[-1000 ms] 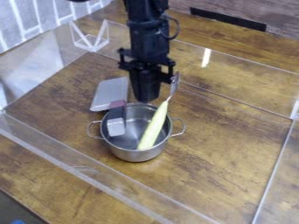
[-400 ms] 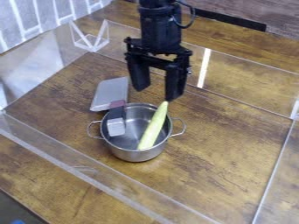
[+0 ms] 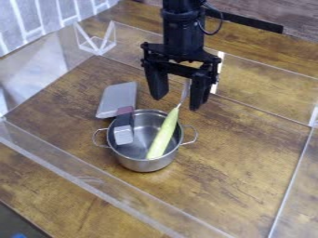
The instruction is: Put the spoon into the silver pot
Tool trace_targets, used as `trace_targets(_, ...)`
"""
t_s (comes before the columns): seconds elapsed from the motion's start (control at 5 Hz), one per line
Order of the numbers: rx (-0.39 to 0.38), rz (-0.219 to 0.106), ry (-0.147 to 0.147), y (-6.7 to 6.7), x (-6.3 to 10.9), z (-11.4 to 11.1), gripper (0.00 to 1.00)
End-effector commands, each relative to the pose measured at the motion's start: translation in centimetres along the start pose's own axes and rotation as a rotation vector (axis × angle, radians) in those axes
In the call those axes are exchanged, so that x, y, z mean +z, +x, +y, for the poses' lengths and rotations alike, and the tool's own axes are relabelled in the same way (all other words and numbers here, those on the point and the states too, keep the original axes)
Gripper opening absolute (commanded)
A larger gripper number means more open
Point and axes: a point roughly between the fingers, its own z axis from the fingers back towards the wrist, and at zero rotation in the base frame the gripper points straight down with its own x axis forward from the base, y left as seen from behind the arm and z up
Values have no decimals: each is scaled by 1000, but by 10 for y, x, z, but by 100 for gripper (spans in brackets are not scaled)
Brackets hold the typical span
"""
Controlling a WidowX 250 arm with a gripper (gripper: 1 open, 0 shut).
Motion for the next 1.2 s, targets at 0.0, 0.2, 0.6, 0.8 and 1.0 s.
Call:
trace_targets(0.0,38,-52,10,2,13,-14,0)
trace_targets(0.2,59,-45,21,-5,8,-7,100)
trace_targets(0.6,123,-54,26,-10,11,0,100)
trace_targets(0.8,168,-57,28,-9,19,-1,100)
trace_targets(1.0,191,-57,28,-1,13,7,0)
